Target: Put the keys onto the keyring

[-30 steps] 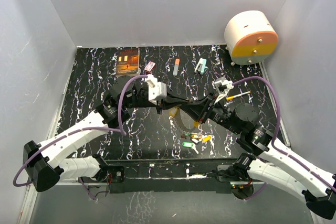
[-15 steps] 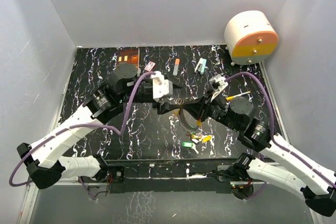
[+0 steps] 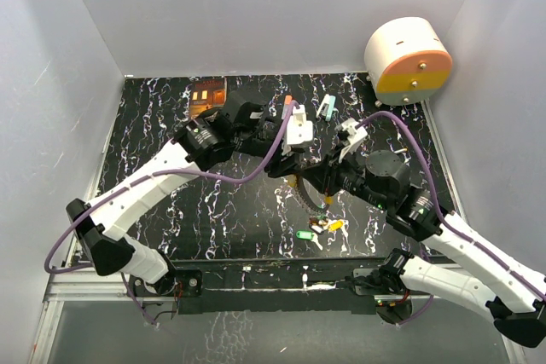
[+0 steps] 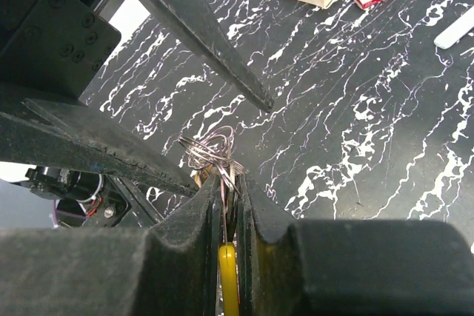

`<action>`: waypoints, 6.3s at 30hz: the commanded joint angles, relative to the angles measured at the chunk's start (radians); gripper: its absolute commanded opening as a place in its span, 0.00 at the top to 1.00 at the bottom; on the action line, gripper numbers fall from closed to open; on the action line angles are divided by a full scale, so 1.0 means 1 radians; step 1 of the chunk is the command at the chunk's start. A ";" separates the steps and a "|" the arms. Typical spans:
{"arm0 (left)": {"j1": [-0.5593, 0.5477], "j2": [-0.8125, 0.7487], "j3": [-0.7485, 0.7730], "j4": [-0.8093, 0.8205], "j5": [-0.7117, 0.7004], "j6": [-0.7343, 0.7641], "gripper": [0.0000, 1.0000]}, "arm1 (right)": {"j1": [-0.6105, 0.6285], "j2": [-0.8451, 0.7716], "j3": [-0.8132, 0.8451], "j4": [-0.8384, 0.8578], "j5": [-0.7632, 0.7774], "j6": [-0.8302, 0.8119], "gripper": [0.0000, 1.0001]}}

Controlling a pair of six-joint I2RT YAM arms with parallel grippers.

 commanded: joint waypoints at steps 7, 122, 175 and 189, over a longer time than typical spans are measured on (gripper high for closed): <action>-0.014 0.021 0.104 -0.107 -0.002 0.019 0.54 | 0.006 0.024 0.075 0.010 0.031 -0.023 0.92; -0.054 -0.135 -0.070 0.041 0.060 -0.013 1.00 | 0.005 -0.071 0.128 -0.014 -0.175 -0.239 0.89; -0.041 -0.230 -0.138 0.041 0.208 0.114 1.00 | 0.004 -0.023 0.172 -0.056 -0.023 -0.116 0.92; -0.041 -0.238 -0.172 0.044 0.062 0.166 1.00 | 0.005 -0.019 0.227 -0.087 -0.104 -0.091 0.92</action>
